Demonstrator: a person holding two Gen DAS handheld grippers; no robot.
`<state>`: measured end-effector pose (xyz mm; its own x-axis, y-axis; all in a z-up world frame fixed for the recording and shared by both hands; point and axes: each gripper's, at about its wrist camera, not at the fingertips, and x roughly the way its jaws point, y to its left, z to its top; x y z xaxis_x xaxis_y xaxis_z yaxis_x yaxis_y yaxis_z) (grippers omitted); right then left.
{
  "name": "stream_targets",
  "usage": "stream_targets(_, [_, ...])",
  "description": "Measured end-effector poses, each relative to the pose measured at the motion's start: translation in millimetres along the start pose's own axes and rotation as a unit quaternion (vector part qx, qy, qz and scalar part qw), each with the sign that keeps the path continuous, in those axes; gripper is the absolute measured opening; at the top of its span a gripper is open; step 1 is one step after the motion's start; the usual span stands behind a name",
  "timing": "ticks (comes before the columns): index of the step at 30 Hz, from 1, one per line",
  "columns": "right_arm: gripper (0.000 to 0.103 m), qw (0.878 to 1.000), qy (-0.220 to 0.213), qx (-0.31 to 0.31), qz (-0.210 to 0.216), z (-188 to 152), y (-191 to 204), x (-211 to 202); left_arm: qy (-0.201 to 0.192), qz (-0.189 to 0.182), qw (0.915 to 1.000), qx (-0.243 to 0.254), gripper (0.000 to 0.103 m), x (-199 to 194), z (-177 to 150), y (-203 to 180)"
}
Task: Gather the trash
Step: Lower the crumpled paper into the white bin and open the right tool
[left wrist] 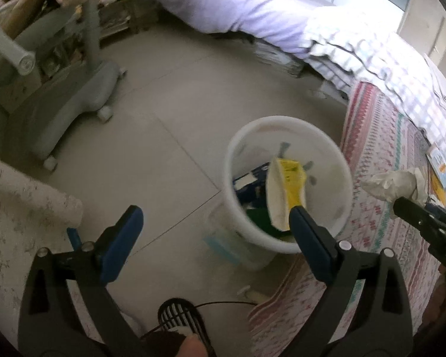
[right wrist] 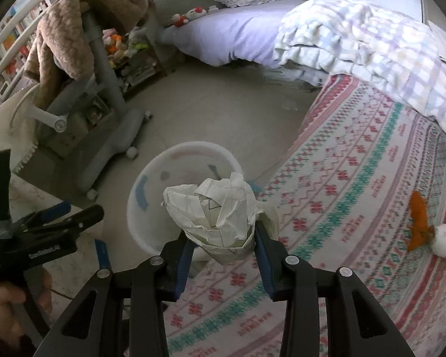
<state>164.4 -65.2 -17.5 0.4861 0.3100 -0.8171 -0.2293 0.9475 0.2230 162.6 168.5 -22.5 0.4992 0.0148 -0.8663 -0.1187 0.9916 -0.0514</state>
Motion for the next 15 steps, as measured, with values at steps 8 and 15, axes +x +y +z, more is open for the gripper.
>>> stream_targets(8, [0.044, 0.999, -0.02, -0.02, 0.021, -0.4, 22.5, 9.6, 0.005, -0.007, 0.9997, -0.023, 0.098, -0.4, -5.6, 25.1])
stream_targets(15, [0.078, 0.997, -0.063, -0.028, 0.027, 1.1, 26.6, -6.7, 0.004, -0.017, 0.9995, -0.028, 0.098, -5.1, -6.5, 29.6])
